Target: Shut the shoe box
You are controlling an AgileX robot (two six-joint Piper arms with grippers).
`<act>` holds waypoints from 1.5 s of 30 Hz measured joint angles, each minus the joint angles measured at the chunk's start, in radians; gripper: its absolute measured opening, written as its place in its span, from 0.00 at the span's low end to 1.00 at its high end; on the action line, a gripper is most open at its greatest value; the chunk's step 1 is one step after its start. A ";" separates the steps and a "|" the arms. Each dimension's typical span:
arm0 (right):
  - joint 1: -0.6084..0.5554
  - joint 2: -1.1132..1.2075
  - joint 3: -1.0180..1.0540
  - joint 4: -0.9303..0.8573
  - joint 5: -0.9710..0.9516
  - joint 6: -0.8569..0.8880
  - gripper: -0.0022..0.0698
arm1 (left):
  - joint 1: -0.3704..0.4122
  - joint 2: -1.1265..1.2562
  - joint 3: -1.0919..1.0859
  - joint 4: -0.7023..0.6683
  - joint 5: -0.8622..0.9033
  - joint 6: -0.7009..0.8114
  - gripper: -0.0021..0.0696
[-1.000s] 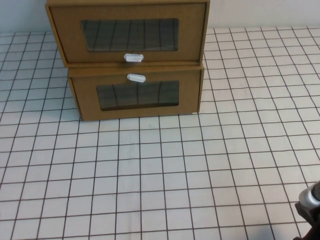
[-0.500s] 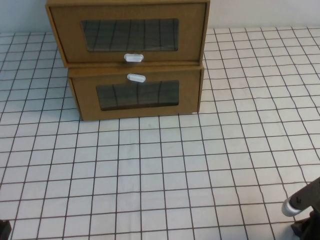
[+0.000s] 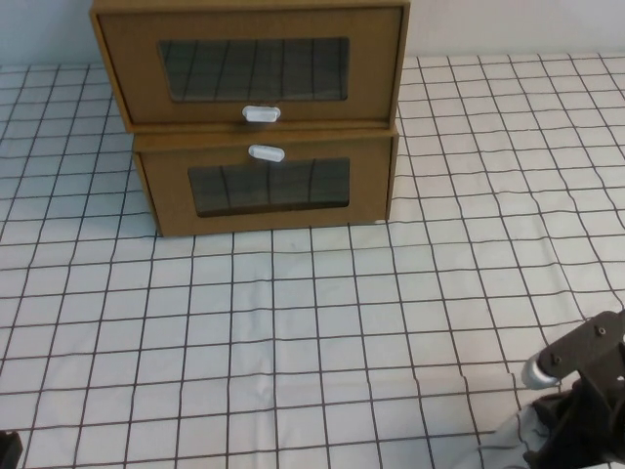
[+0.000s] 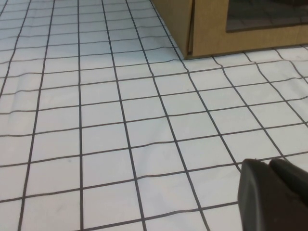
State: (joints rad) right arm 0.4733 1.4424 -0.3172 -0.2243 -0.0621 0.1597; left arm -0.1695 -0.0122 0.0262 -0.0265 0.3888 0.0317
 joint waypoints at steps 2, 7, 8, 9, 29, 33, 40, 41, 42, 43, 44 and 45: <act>0.000 -0.061 0.005 0.000 0.072 0.000 0.01 | 0.000 0.000 0.000 0.000 0.000 0.000 0.03; 0.000 -0.272 0.047 0.000 0.297 0.000 0.01 | 0.000 0.000 0.000 0.000 0.000 0.000 0.03; 0.000 -0.322 0.047 0.003 0.311 0.000 0.01 | 0.000 0.000 0.000 0.000 0.000 0.000 0.03; 0.000 -0.372 0.047 0.004 0.321 0.000 0.01 | 0.000 0.000 0.000 0.000 0.000 0.000 0.03; -0.239 -1.258 0.058 0.017 0.364 0.000 0.01 | 0.000 0.000 0.000 0.002 0.000 0.000 0.03; -0.252 -1.359 0.058 0.017 0.366 0.000 0.01 | 0.000 0.000 0.000 0.002 0.000 0.000 0.03; -0.252 -1.391 0.092 0.035 0.335 0.000 0.01 | 0.000 0.000 0.000 0.002 0.000 0.000 0.03; -0.252 -1.391 0.105 0.053 0.320 0.000 0.01 | 0.000 0.000 0.000 0.002 0.000 0.000 0.03; -0.252 -1.391 0.118 0.076 0.308 0.000 0.01 | 0.000 0.000 0.000 0.002 0.000 0.000 0.03; -0.252 -1.391 0.128 0.094 0.300 0.000 0.01 | 0.000 0.000 0.000 0.002 0.000 0.000 0.03; -0.252 -1.391 0.140 0.117 0.292 0.000 0.01 | 0.000 0.000 0.000 0.002 0.000 0.000 0.03; -0.252 -1.391 0.154 0.139 0.288 0.000 0.01 | 0.000 0.000 0.000 0.002 0.000 0.000 0.03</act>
State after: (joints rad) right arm 0.2215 0.0519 -0.1630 -0.0850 0.2256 0.1597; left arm -0.1695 -0.0122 0.0262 -0.0247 0.3888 0.0317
